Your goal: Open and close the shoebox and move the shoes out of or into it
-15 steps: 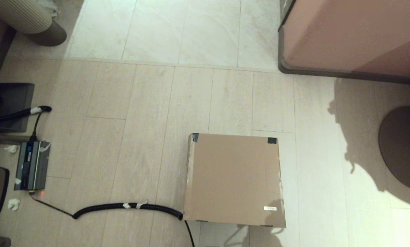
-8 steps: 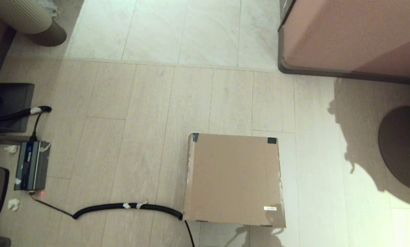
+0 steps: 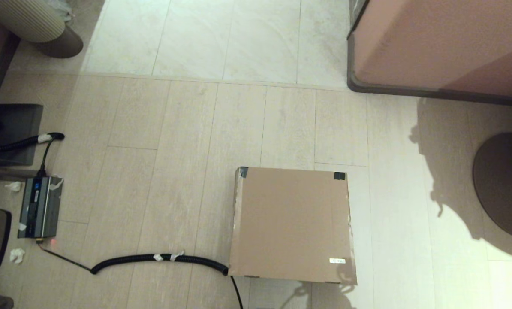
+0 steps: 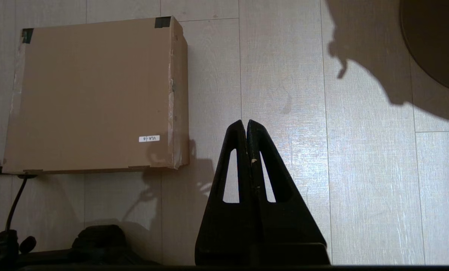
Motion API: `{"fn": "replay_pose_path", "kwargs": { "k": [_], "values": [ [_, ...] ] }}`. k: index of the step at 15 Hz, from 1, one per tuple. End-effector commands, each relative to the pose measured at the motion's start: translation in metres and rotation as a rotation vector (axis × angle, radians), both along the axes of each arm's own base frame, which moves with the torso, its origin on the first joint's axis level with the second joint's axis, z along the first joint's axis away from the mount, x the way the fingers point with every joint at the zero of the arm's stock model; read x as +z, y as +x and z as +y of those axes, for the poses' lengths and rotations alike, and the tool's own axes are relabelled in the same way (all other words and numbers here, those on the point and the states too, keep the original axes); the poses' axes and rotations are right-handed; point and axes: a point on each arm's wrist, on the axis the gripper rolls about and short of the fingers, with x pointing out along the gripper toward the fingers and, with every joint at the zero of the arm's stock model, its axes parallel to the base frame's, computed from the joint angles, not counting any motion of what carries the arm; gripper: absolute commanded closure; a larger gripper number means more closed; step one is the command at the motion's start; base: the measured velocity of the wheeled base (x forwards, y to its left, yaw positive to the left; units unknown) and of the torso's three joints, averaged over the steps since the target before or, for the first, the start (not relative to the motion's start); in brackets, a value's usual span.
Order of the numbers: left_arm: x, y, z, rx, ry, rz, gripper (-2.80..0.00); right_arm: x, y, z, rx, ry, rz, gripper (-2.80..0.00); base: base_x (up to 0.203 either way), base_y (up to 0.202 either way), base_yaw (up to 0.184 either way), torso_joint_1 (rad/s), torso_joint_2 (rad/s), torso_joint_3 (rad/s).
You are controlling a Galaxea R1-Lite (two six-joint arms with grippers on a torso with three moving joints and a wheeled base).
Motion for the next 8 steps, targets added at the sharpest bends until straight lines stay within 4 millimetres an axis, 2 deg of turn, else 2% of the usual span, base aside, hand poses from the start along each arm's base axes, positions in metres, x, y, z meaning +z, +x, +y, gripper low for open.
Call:
{"fn": "replay_pose_path", "kwargs": {
  "k": [1,8],
  "values": [
    [0.0001,0.0004,0.0000,0.001,-0.001,0.005,0.00,0.0001,0.0001,0.0000,0.000,0.002,0.001,0.00,0.000,0.000,0.000,0.000,0.00,0.000],
    [0.0001,0.0004,0.0000,0.001,-0.002,0.005,0.00,0.0001,0.0001,0.0000,-0.001,0.006,0.001,0.00,0.000,0.000,0.000,0.000,0.00,0.000]
  ]
}}
